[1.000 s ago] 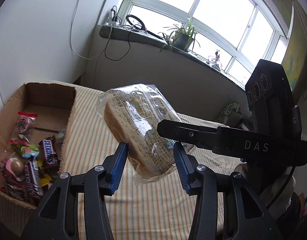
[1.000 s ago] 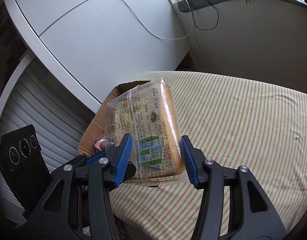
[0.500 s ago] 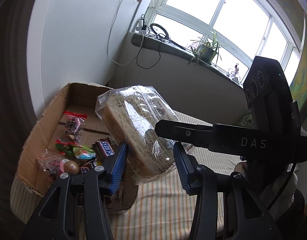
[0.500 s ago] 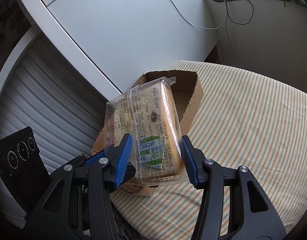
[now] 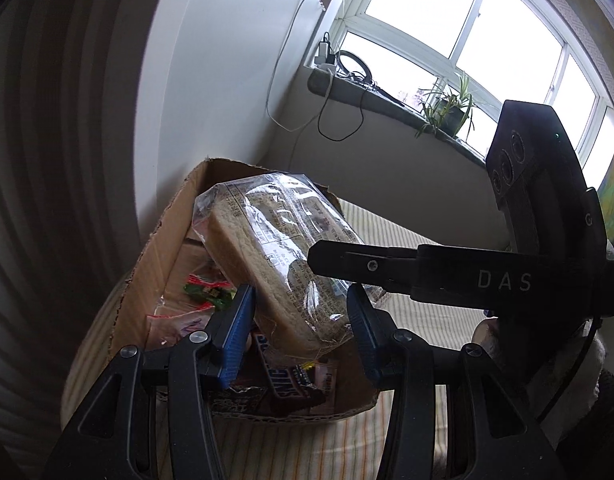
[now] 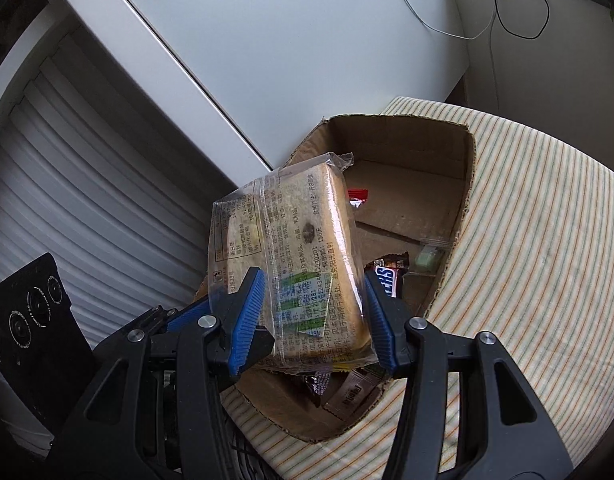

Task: Organize snacks
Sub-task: 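Lift the bread loaf with the left gripper and carry it over the box, then lower the bread loaf into the box and open the left gripper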

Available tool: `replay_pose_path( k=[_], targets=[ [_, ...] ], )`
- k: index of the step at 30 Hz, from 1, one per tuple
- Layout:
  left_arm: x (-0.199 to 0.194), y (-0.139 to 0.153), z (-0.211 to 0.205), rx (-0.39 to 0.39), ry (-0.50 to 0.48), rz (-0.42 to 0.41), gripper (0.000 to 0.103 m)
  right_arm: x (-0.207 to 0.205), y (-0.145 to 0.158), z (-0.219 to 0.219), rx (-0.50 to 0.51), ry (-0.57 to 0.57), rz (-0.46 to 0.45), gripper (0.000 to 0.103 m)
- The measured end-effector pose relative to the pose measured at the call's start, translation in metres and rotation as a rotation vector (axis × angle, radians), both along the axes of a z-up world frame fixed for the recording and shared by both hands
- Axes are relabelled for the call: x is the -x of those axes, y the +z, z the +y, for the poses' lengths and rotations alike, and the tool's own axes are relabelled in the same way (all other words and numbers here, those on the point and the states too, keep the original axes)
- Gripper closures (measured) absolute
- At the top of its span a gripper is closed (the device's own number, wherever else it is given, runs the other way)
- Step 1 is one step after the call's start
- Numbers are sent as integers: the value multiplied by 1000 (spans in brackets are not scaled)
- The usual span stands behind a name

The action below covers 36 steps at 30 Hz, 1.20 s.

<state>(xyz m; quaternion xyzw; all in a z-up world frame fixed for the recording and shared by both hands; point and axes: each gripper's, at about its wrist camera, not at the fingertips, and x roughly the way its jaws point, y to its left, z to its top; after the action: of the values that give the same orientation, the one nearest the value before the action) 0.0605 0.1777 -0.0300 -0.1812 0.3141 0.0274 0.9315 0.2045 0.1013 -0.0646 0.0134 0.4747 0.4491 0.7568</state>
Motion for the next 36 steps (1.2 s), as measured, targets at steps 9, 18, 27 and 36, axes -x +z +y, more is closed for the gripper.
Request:
replay_pose_path(
  k=[9, 18, 27, 36],
  targets=[
    [-5, -2, 8, -50, 24, 31, 58, 0, 6, 8, 21, -16, -25, 50],
    [-20, -3, 3, -62, 8, 37, 58, -17, 8, -1, 43, -48, -26, 50],
    [-29, -4, 1, -100, 13, 49, 58, -25, 12, 3, 70, -57, -54, 50],
    [-50, -7, -6, -174, 53, 90, 58, -37, 19, -1, 71, -97, -81, 40]
  ],
)
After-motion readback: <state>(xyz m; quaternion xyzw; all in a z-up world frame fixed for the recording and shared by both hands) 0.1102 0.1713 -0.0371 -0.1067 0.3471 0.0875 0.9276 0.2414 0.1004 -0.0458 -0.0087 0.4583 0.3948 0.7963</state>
